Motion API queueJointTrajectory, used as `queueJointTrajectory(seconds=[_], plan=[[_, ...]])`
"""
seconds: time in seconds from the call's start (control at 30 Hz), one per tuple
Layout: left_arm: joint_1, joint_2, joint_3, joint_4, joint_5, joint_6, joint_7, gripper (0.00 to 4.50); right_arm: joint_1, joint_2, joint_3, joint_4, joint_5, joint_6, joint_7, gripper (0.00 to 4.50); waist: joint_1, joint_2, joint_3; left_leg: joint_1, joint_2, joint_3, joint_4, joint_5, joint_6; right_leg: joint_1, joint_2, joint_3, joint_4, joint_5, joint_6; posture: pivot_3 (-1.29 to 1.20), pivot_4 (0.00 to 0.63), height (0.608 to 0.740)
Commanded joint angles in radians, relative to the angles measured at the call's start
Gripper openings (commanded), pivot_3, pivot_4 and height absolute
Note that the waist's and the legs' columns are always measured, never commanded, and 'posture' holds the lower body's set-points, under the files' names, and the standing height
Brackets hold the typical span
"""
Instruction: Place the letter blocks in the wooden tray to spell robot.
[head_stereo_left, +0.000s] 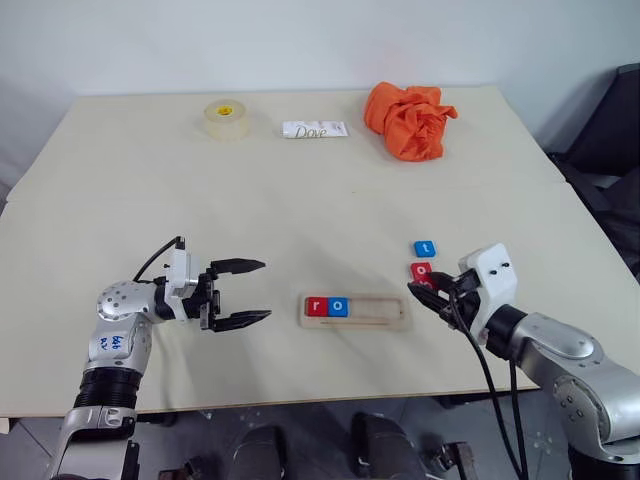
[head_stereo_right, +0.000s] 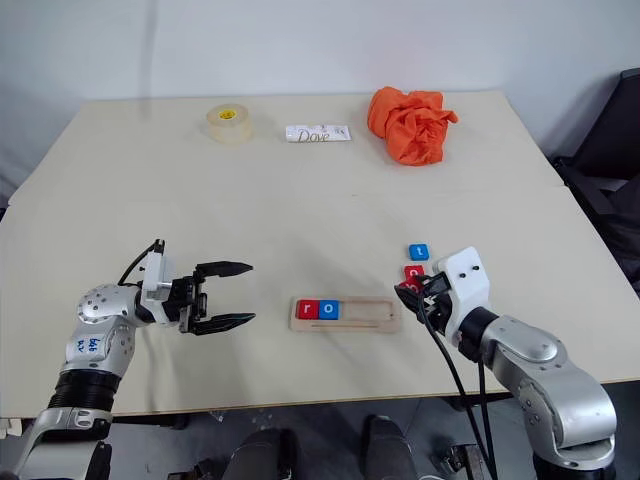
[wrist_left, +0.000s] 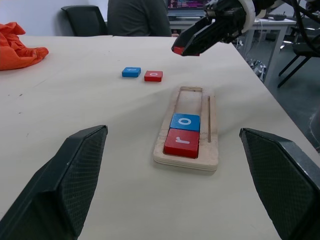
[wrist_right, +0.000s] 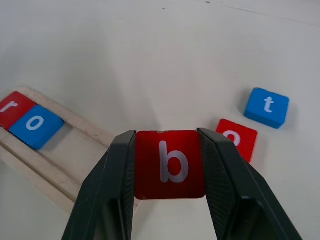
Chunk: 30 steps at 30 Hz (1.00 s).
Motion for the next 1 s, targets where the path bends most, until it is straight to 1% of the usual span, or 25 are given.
queueJointTrajectory(seconds=[0.03, 0.07, 0.13, 0.3, 0.43, 0.5, 0.63, 0.67, 0.7, 0.73, 0.77, 0.83, 0.87, 0.9, 1.0], plan=[[0.005, 0.001, 0.005, -0.032, -0.01, 0.002, -0.002, 4.5, 0.025, 0.013, -0.067, -0.003, 0.01, -0.03, -0.025, 1.46, 0.001, 0.0, 0.0, 0.0, 0.0, 0.0, 0.0, 0.0, 0.0, 0.0, 0.0, 0.0, 0.0, 0.0, 0.0, 0.0, 0.15, 0.74], [0.011, 0.002, 0.006, -0.04, -0.011, 0.004, 0.0, 4.5, 0.036, 0.056, -0.101, -0.006, 0.032, -0.014, -0.057, 1.46, 0.001, 0.0, 0.0, 0.0, 0.0, 0.0, 0.0, 0.0, 0.0, 0.0, 0.0, 0.0, 0.0, 0.0, 0.0, 0.0, 0.15, 0.74], [0.022, 0.003, 0.007, -0.056, -0.014, 0.011, 0.006, 4.5, 0.069, 0.1, -0.141, -0.012, 0.052, 0.0, -0.09, 1.46, 0.002, -0.001, 0.0, 0.0, 0.0, -0.001, -0.001, 0.0, 0.0, 0.0, 0.0, -0.001, -0.001, 0.0, 0.0, 0.0, 0.15, 0.74], [0.05, 0.002, 0.011, -0.094, -0.017, 0.026, 0.021, 4.5, 0.162, 0.105, -0.137, -0.003, 0.034, -0.024, -0.094, 1.46, 0.001, -0.001, 0.0, 0.0, 0.0, 0.0, -0.001, 0.0, 0.0, 0.001, 0.0, 0.0, -0.001, 0.0, 0.0, 0.0, 0.15, 0.74], [0.069, -0.003, 0.012, -0.114, -0.018, 0.032, 0.04, 4.5, 0.168, 0.174, -0.15, 0.05, 0.027, -0.062, -0.15, 1.46, -0.002, -0.001, -0.001, 0.0, 0.0, -0.001, -0.001, 0.0, 0.0, 0.0, 0.001, 0.0, 0.0, 0.0, 0.0, 0.0, 0.15, 0.74], [0.082, -0.005, 0.011, -0.134, -0.019, 0.038, 0.049, 4.5, 0.177, 0.171, -0.148, 0.052, 0.028, -0.08, -0.139, 1.46, -0.001, -0.001, -0.001, 0.0, 0.0, -0.001, -0.001, 0.0, 0.0, 0.0, 0.001, 0.0, 0.0, 0.0, 0.0, 0.0, 0.15, 0.74], [0.101, -0.008, 0.012, -0.155, -0.021, 0.043, 0.064, 4.5, 0.188, 0.164, -0.147, 0.06, 0.019, -0.122, -0.136, 2.84, -0.001, -0.001, -0.001, 0.0, 0.0, -0.001, -0.001, 0.0, 0.0, 0.0, 0.001, 0.0, 0.0, -0.001, -0.001, 0.0, 0.15, 0.74], [0.112, -0.009, 0.013, -0.168, -0.023, 0.046, 0.07, 4.5, 0.195, 0.143, -0.151, 0.058, 0.02, -0.145, -0.108, 3.26, 0.0, -0.001, -0.001, 0.0, 0.0, -0.001, -0.001, 0.0, 0.0, 0.0, 0.001, 0.0, 0.0, 0.0, -0.001, 0.0, 0.15, 0.74], [0.121, -0.01, 0.013, -0.18, -0.025, 0.048, 0.075, 4.5, 0.2, 0.114, -0.15, 0.057, 0.017, -0.157, -0.081, 3.3, 0.0, -0.001, -0.001, 0.0, 0.0, -0.001, -0.001, 0.0, 0.0, 0.0, 0.001, 0.0, 0.0, 0.0, -0.001, 0.0, 0.15, 0.74], [0.128, -0.011, 0.013, -0.186, -0.026, 0.05, 0.079, 4.5, 0.198, 0.064, -0.147, 0.061, 0.014, -0.165, -0.038, 3.46, 0.0, -0.001, -0.001, 0.0, 0.0, -0.001, -0.001, 0.0, 0.0, 0.0, 0.0, 0.0, 0.0, 0.0, -0.001, 0.0, 0.15, 0.74], [0.134, -0.012, 0.013, -0.192, -0.027, 0.051, 0.084, 4.5, 0.194, 0.001, -0.145, 0.073, 0.016, -0.187, 0.028, 3.46, 0.0, -0.001, 0.0, 0.0, 0.0, -0.001, -0.001, 0.0, 0.0, 0.0, 0.0, 0.0, 0.0, 0.0, -0.001, 0.0, 0.15, 0.74], [0.143, -0.014, 0.012, -0.199, -0.027, 0.052, 0.09, 4.5, 0.189, -0.087, -0.142, 0.097, 0.024, -0.219, 0.116, 3.46, 0.0, -0.001, -0.001, 0.0, -0.001, 0.0, 0.0, 0.0, 0.0, 0.0, 0.0, 0.001, 0.0, 0.0, -0.001, 0.0, 0.15, 0.74], [0.15, -0.016, 0.011, -0.209, -0.027, 0.053, 0.094, 4.5, 0.194, -0.114, -0.146, 0.106, 0.029, -0.233, 0.144, 3.46, 0.0, -0.002, -0.001, 0.0, -0.001, -0.001, 0.0, 0.0, 0.0, 0.001, 0.0, 0.0, -0.001, 0.0, -0.001, 0.0, 0.15, 0.74], [0.157, -0.02, 0.011, -0.215, -0.029, 0.054, 0.098, 4.5, 0.178, -0.196, -0.125, 0.154, 0.004, -0.273, 0.222, 3.46, 0.0, -0.002, -0.001, 0.0, 0.0, -0.002, 0.0, 0.0, 0.0, 0.001, 0.0, 0.0, -0.001, 0.0, -0.001, 0.0, 0.15, 0.74], [0.175, -0.028, 0.009, -0.236, -0.031, 0.057, 0.109, 4.5, 0.136, -0.372, -0.068, 0.279, -0.058, -0.413, 0.418, 3.46, 0.0, -0.002, -0.001, 0.001, 0.0, -0.001, 0.0, 0.0, 0.0, 0.001, 0.0, 0.0, -0.001, 0.0, -0.001, 0.0, 0.15, 0.74]])
